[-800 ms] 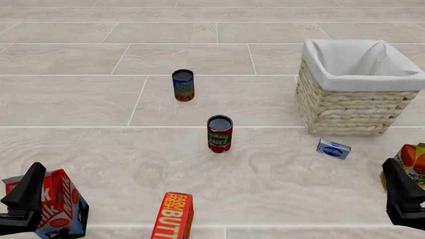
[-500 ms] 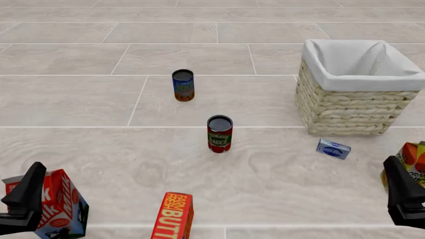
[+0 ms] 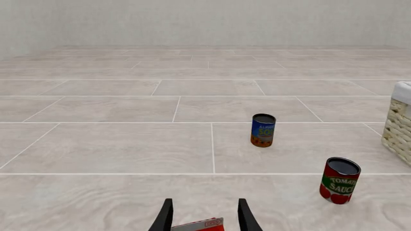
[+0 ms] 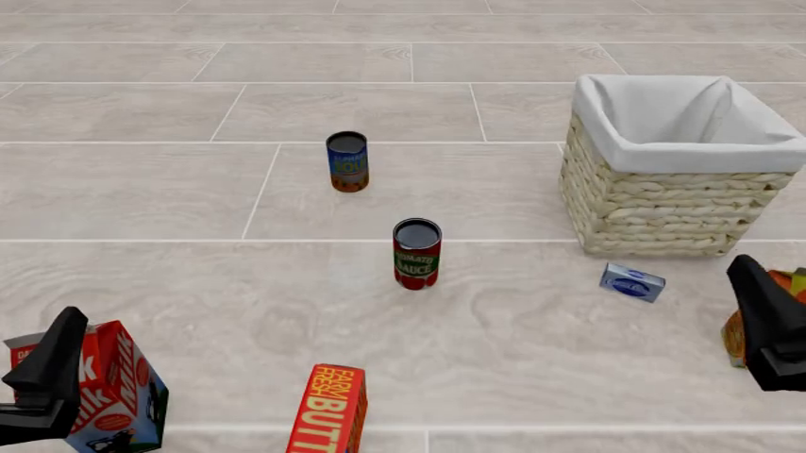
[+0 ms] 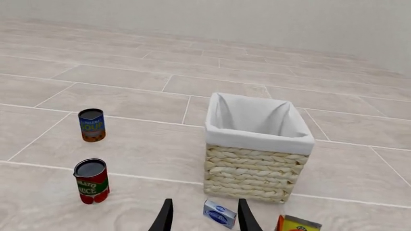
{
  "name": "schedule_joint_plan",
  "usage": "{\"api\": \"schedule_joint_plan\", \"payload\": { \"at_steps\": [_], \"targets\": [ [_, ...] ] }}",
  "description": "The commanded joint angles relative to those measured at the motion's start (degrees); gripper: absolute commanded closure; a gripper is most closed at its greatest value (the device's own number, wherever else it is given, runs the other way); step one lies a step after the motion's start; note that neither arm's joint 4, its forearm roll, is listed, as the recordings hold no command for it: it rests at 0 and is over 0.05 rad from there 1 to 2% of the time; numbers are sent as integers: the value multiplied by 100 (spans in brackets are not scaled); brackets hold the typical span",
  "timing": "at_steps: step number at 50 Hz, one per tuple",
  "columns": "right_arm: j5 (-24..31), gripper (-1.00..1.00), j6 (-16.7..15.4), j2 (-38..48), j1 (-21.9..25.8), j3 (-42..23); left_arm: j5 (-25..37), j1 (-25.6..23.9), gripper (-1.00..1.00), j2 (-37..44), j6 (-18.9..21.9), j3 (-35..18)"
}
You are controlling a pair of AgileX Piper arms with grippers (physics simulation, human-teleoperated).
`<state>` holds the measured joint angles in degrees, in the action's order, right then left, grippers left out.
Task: Pick the cream cheese and place it in the basket.
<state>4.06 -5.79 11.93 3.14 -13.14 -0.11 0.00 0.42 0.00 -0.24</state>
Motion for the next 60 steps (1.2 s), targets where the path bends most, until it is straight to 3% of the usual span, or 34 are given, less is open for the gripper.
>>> {"api": "schedule_joint_plan", "payload": {
  "at_steps": [1, 5, 7, 8, 16, 19, 24, 28, 31, 34, 44, 46, 52, 60],
  "targets": [
    [-325, -100, -203, 1336, 159, -304, 0, 0, -100, 1, 0, 0],
    [-112, -100, -583, 1331, 246, -445, 0, 0, -100, 1, 0, 0],
    [-47, -100, -581, 1361, 294, -510, 0, 0, -100, 1, 0, 0],
    [-85, -100, -849, 1566, 316, -502, 0, 0, -100, 1, 0, 0],
    [31, -100, -1057, 1975, 408, -760, 0, 0, -100, 1, 0, 0],
    [32, -100, -1482, 2155, 600, -742, 0, 0, -100, 1, 0, 0],
    [31, -100, -1734, 2582, 529, -759, 0, 0, -100, 1, 0, 0],
    [213, -100, -1615, 2488, 461, -958, 0, 0, -100, 1, 0, 0],
    [260, -100, -1860, 2540, 439, -861, 0, 0, -100, 1, 0, 0],
    [349, -100, -1804, 2634, 452, -865, 0, 0, -100, 1, 0, 0],
    [448, -100, -2419, 3287, 392, -914, 0, 0, -100, 1, 0, 0],
    [471, -100, -2405, 3306, 370, -970, 0, 0, -100, 1, 0, 0],
    [569, -100, -2861, 3635, 164, -1172, 0, 0, -100, 1, 0, 0],
    [482, -100, -2984, 4273, -106, -1524, 0, 0, -100, 1, 0, 0]
  ]
}}
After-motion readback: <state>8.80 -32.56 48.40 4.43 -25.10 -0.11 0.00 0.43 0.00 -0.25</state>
